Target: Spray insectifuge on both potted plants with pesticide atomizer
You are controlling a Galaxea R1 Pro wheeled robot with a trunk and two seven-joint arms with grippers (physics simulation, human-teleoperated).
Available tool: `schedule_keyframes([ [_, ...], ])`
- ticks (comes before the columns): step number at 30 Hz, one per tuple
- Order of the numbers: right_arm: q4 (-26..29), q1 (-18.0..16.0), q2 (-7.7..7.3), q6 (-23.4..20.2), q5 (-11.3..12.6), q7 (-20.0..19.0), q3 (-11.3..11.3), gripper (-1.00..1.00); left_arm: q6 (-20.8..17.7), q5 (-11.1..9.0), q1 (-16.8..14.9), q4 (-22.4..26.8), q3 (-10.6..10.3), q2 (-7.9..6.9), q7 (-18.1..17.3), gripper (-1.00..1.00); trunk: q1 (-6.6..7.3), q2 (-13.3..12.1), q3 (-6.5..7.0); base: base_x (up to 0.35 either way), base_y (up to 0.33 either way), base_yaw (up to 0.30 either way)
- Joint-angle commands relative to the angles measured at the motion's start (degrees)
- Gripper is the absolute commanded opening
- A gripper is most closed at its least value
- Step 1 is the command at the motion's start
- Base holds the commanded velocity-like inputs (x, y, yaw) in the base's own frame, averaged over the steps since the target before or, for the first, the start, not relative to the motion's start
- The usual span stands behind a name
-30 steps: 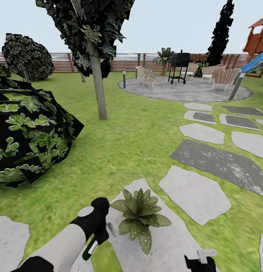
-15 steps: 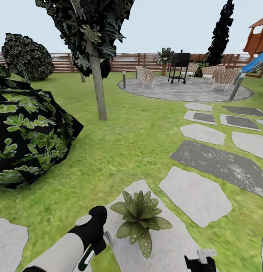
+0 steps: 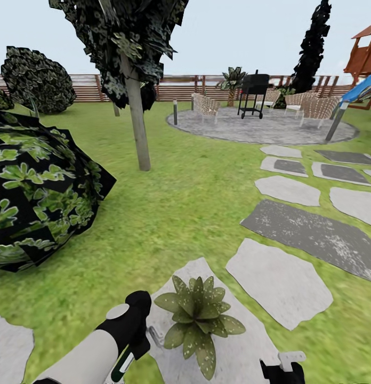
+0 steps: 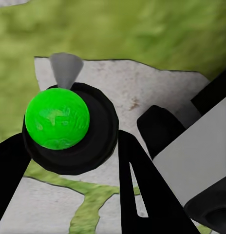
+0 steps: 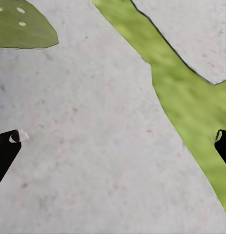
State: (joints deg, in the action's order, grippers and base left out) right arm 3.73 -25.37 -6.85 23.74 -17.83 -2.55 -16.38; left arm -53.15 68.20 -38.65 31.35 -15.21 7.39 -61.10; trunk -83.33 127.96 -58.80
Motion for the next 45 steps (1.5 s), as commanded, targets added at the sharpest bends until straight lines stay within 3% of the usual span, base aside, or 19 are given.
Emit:
schedule_keyframes([
  [1,0.0,0.0,-0.01,0.2,-0.3,-0.3,-0.5,1.00,-0.3,0.5,0.0,0.1,-0.1,0.00,-0.6,-1.00,-0.21,0.4,-0.30,0.000,0.000,0.000],
  [6,0.0,0.0,-0.01,0.2,-0.3,-0.3,-0.5,1.00,-0.4,0.6,0.0,-0.5,-0.2,-0.08,-0.6,-1.00,-1.31,2.4,-1.62,0.000,0.000,0.000],
  [10,0.0,0.0,-0.01,0.2,-0.3,-0.3,-0.5,1.00,-0.2,0.8,1.0,-0.9,-0.3,-0.20,-0.6,-1.00,-1.31,2.4,-1.74,0.000,0.000,0.000],
  [15,0.0,0.0,-0.01,0.2,-0.3,-0.3,-0.5,1.00,-0.1,0.6,2.5,-0.2,-0.2,-1.40,-0.6,-1.00,-1.31,2.4,-1.75,0.000,0.000,0.000],
  [25,0.0,0.0,-0.01,0.2,-0.3,-0.3,-0.5,1.00,0.0,0.3,2.2,6.0,-0.3,-0.59,-1.4,-1.00,-1.31,2.4,-1.75,0.000,0.000,0.000],
  [38,0.0,0.0,-0.07,0.2,-0.3,-0.3,-0.5,1.00,0.1,0.1,1.9,5.5,-0.3,-0.93,-1.9,-1.00,-1.31,2.4,-1.75,-0.108,0.087,0.000],
  [45,0.0,0.0,-0.09,0.2,-0.3,-0.2,-0.5,1.00,-0.1,0.2,1.7,6.2,-0.5,-0.16,-1.9,-1.00,-1.31,2.4,-1.75,-0.005,0.023,-0.001],
])
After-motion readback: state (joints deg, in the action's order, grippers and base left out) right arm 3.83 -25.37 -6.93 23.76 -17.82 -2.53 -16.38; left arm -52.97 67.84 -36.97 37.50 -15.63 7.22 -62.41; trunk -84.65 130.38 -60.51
